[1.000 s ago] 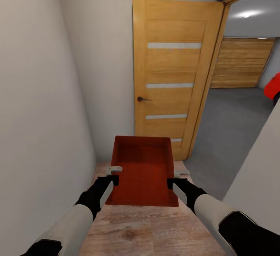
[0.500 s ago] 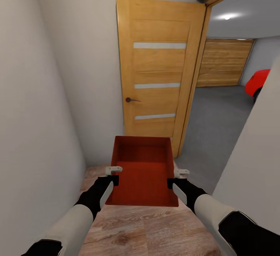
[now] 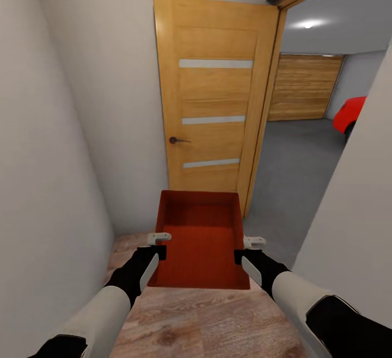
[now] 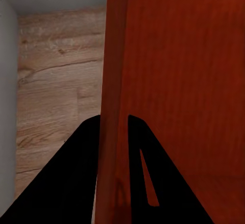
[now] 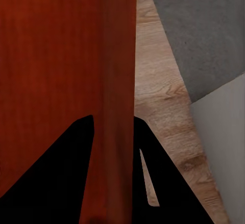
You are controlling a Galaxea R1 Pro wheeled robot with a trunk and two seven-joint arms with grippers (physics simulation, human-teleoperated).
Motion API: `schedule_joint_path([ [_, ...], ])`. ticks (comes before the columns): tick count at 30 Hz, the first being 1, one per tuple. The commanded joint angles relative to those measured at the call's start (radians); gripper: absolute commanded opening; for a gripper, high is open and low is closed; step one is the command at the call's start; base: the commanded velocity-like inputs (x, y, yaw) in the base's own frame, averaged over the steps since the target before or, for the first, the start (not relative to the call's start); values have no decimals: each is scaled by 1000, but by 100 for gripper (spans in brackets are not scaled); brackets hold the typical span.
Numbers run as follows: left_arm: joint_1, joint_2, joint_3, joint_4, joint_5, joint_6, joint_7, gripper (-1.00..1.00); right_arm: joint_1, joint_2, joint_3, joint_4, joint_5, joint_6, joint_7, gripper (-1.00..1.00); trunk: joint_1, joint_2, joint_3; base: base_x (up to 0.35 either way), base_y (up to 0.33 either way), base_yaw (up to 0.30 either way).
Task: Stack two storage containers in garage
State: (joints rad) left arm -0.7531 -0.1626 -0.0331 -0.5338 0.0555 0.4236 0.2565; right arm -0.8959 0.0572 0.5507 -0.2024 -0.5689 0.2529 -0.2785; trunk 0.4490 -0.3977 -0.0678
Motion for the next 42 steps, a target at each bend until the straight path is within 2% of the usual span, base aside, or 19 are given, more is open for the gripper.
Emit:
schedule_joint_path([
  [1,0,2,-12,13,26,32,9,-100,-2,-10,-6,-5,15,-3,-3,-100,1,-2,-2,201,116,-1],
  [18,0,2,-13,12,26,32,10,-100,-3,-10,-6,-5,15,-3,-4,-100,1,-2,-2,262,148,0],
  [42,0,0,-11,11,26,33,20,-100,-2,-10,-6,-5,15,-3,-4,-100,1,-2,-2,20,3,0],
])
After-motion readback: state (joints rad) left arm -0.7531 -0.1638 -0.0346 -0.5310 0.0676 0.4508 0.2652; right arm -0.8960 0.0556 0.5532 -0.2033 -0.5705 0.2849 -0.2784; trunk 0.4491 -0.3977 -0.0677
